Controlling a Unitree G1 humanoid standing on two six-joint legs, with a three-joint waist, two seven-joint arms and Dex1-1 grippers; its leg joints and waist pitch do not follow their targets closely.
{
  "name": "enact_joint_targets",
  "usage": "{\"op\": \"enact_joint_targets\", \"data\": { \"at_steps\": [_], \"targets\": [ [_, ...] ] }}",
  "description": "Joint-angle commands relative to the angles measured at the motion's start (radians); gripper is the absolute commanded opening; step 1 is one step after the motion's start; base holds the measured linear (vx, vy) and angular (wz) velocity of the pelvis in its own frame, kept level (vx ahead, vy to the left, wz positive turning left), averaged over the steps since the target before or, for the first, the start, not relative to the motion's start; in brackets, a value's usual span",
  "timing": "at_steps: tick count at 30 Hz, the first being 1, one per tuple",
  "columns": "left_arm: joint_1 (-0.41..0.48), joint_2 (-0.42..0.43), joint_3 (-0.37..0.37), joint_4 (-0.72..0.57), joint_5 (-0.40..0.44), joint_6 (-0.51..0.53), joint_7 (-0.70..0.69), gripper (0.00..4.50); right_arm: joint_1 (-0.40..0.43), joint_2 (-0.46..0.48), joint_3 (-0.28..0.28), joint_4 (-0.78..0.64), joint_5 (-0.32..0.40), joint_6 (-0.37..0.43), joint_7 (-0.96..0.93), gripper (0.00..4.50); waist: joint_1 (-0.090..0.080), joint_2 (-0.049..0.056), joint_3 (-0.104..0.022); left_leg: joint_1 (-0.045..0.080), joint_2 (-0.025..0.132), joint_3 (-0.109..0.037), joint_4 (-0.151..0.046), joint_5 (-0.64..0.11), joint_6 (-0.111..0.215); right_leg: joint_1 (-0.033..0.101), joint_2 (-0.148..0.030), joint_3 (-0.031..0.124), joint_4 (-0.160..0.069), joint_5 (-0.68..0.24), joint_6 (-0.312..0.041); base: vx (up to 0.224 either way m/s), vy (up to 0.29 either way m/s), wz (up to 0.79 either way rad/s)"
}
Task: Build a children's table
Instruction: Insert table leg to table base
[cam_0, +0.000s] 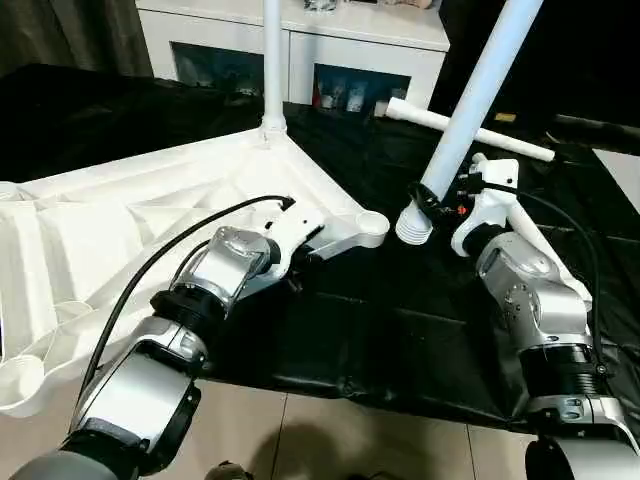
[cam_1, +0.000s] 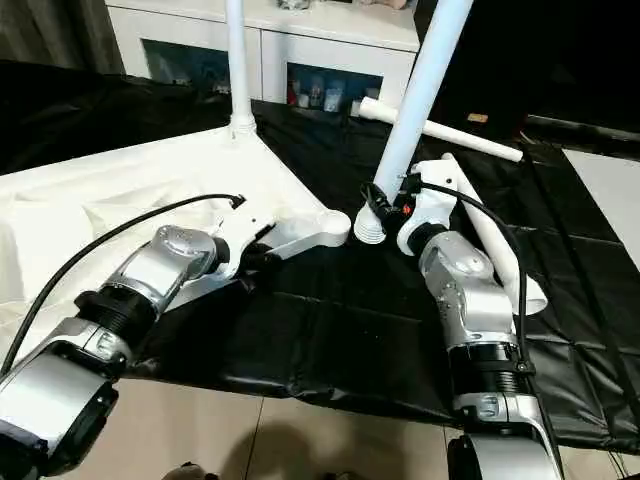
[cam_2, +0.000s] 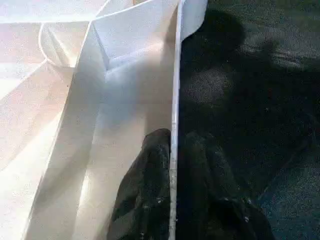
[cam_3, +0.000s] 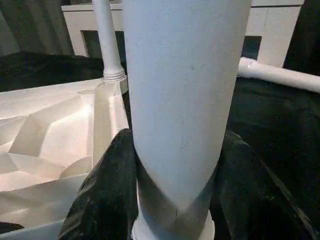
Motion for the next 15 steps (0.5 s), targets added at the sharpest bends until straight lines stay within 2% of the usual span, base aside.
{"op": "enact_joint_targets", "data": {
  "at_steps": [1, 2, 3, 7, 8, 9, 10, 11, 12, 13, 14, 15],
  "targets": [
    [0.006, -0.009, -0.031, 0.027, 0.014, -0.015, -0.038, 0.39, 0.007, -0.019, -0.004, -0.039, -0.009, 0.003, 0.009, 1.8, 0.005, 0.008, -0.084, 0.009, 0.01, -0.001, -0.074, -0.193, 0.029, 0.073, -0.06, 0.043, -0.078, -0.287, -0.144, 0.0, 0.0, 0.0],
    [0.007, -0.009, -0.028, 0.028, 0.014, -0.018, -0.038, 0.21, 0.008, -0.02, -0.003, -0.039, -0.008, 0.004, 0.011, 1.8, 0.005, 0.008, -0.085, 0.009, 0.01, 0.0, -0.074, -0.19, 0.029, 0.074, -0.059, 0.043, -0.076, -0.277, -0.149, 0.0, 0.0, 0.0],
    [0.013, -0.007, -0.024, 0.028, 0.012, -0.035, -0.048, 0.09, 0.01, -0.021, -0.003, -0.042, -0.004, 0.009, 0.018, 1.8, 0.005, 0.015, -0.084, 0.01, 0.011, -0.001, -0.074, -0.19, 0.029, 0.073, -0.06, 0.044, -0.074, -0.263, -0.157, 0.0, 0.0, 0.0],
    [0.043, 0.014, -0.029, -0.007, 0.004, -0.1, -0.107, 0.01, 0.022, -0.029, 0.0, -0.059, 0.028, 0.048, 0.059, 1.8, 0.006, 0.011, -0.084, 0.009, 0.012, -0.001, -0.076, -0.189, 0.038, 0.077, -0.06, 0.045, -0.074, -0.243, -0.166, 0.0, 0.0, 0.0],
    [0.07, 0.035, -0.033, -0.052, 0.0, -0.107, -0.14, 0.0, 0.036, -0.039, 0.008, -0.082, 0.059, 0.086, 0.107, 1.8, 0.006, 0.01, -0.084, 0.01, 0.012, 0.0, -0.076, -0.194, 0.038, 0.077, -0.06, 0.045, -0.074, -0.248, -0.167, 0.0, 0.0, 0.0],
    [0.102, 0.057, -0.041, -0.111, -0.016, -0.127, -0.195, 0.0, 0.048, -0.05, 0.016, -0.102, 0.076, 0.106, 0.141, 1.8, 0.006, 0.01, -0.082, 0.009, 0.012, 0.0, -0.077, -0.198, 0.043, 0.079, -0.061, 0.046, -0.076, -0.261, -0.164, 0.0, 0.0, 0.0],
    [0.105, 0.059, -0.042, -0.117, -0.017, -0.129, -0.2, 0.0, 0.049, -0.051, 0.017, -0.104, 0.078, 0.108, 0.144, 1.8, 0.006, 0.009, -0.08, 0.011, 0.012, 0.002, -0.077, -0.206, 0.045, 0.077, -0.06, 0.046, -0.079, -0.28, -0.16, 0.0, 0.0, 0.0],
    [0.105, 0.059, -0.042, -0.117, -0.017, -0.129, -0.2, 0.0, 0.049, -0.051, 0.017, -0.104, 0.078, 0.108, 0.144, 1.8, 0.004, 0.011, -0.076, 0.016, 0.01, 0.003, -0.08, -0.231, 0.04, 0.074, -0.062, 0.043, -0.089, -0.362, -0.139, 0.0, 0.0, 0.0],
    [0.167, 0.102, -0.053, -0.236, -0.054, -0.171, -0.296, 0.0, 0.067, -0.073, 0.028, -0.138, 0.104, 0.141, 0.199, 1.8, 0.005, 0.012, -0.076, 0.02, 0.011, 0.002, -0.08, -0.243, 0.036, 0.072, -0.063, 0.042, -0.094, -0.401, -0.128, 0.0, 0.0, 0.0],
    [0.18, 0.113, -0.054, -0.265, -0.06, -0.163, -0.305, 0.0, 0.071, -0.078, 0.029, -0.146, 0.114, 0.151, 0.211, 1.8, 0.003, 0.006, -0.076, 0.014, 0.013, 0.001, -0.083, -0.23, 0.035, 0.079, -0.067, 0.044, -0.094, -0.422, -0.113, 0.0, 0.0, 0.0],
    [0.201, 0.129, -0.056, -0.31, -0.069, -0.152, -0.319, 0.0, 0.078, -0.085, 0.029, -0.158, 0.128, 0.168, 0.229, 1.8, 0.005, 0.012, -0.079, 0.018, 0.018, -0.003, -0.084, -0.227, 0.03, 0.078, -0.07, 0.045, -0.088, -0.42, -0.113, 0.0, 0.0, 0.0],
    [0.231, 0.154, -0.057, -0.375, -0.077, -0.143, -0.331, 0.0, 0.086, -0.1, 0.034, -0.175, 0.148, 0.199, 0.259, 1.8, 0.001, 0.014, -0.073, 0.019, 0.015, 0.001, -0.085, -0.237, 0.031, 0.072, -0.065, 0.044, -0.095, -0.451, -0.104, 0.0, 0.0, 0.0]
  ]
}}
